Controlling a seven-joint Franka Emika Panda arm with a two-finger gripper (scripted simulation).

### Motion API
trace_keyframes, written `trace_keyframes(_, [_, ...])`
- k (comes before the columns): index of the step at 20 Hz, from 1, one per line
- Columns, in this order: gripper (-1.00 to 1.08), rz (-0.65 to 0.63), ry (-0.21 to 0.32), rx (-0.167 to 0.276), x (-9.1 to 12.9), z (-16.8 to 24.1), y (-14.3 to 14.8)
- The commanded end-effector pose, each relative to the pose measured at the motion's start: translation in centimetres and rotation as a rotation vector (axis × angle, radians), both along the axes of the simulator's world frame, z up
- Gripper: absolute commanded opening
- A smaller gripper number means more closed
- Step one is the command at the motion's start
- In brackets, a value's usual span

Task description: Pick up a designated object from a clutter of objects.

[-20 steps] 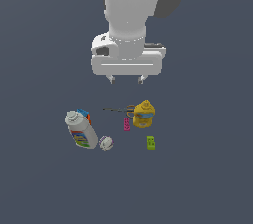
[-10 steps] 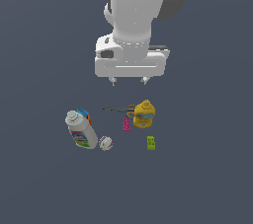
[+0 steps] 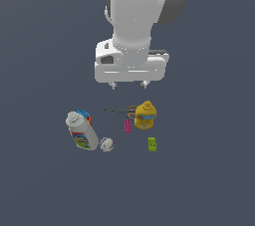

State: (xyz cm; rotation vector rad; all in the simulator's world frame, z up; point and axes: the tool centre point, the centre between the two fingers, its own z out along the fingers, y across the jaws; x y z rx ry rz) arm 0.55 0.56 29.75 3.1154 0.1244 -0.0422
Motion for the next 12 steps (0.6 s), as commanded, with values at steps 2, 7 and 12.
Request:
trace_keyframes(2, [1.0,0.03,0.0,0.003,0.8,-1.0,-0.5])
trace_keyframes(7, [1.0,0.096,-0.001,0.008,2.5,-3.1,-1.5])
trace_keyframes(12, [1.0,0.187,-0.004,0.015,4.6,-6.3,-2.9])
